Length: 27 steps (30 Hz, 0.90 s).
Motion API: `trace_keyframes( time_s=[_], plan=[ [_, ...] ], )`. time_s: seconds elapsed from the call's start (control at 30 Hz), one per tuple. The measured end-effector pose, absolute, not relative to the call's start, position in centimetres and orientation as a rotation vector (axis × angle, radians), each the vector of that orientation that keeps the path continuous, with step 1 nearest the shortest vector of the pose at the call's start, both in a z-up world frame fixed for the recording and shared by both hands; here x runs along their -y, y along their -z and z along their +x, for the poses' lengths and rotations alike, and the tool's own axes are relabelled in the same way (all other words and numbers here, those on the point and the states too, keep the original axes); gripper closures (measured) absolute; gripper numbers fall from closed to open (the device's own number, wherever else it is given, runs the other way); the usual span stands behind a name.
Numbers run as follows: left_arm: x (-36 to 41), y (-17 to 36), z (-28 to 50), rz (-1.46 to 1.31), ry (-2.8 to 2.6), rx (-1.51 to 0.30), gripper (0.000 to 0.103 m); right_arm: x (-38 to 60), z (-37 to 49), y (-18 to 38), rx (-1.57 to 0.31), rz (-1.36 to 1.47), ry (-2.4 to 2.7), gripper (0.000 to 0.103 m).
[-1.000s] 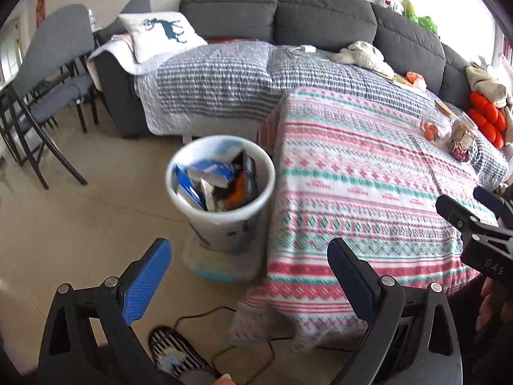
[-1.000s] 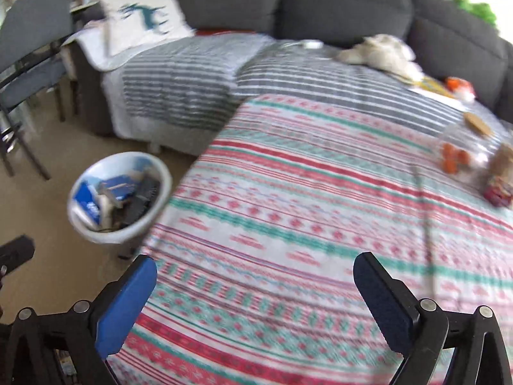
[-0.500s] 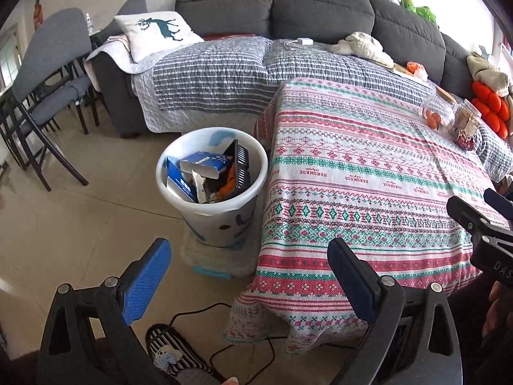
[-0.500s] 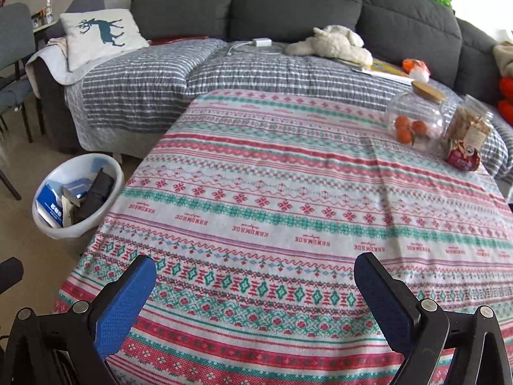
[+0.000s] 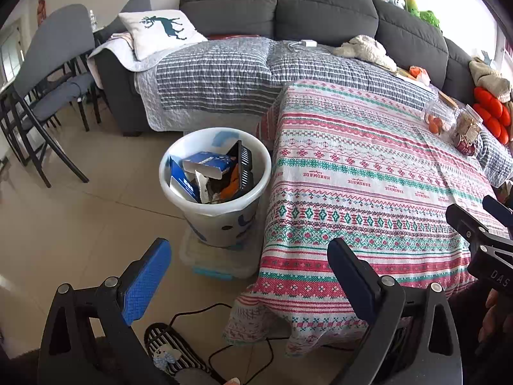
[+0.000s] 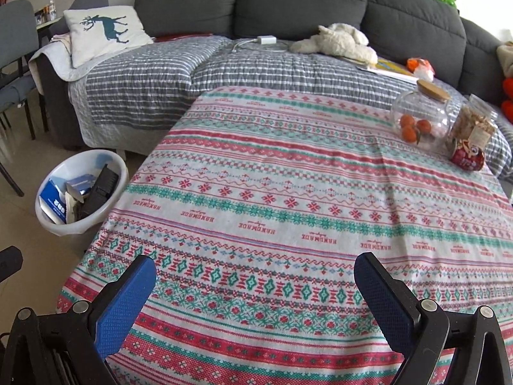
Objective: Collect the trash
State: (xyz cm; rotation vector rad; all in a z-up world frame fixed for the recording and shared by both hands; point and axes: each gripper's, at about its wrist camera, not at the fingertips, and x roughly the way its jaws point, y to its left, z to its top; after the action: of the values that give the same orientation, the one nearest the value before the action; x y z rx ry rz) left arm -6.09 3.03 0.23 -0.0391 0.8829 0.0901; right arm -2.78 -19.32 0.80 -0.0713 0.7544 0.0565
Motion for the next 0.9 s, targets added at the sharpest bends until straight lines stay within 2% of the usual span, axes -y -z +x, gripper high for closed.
trace_keyframes(
  time_s=[0.9],
  plan=[
    [-3.41, -0.49, -6.03, -0.049, -0.099, -0.871, 0.004, 19.07, -2.85, -0.68, -0.759, -0.065, -0.057, 0.002]
  ],
)
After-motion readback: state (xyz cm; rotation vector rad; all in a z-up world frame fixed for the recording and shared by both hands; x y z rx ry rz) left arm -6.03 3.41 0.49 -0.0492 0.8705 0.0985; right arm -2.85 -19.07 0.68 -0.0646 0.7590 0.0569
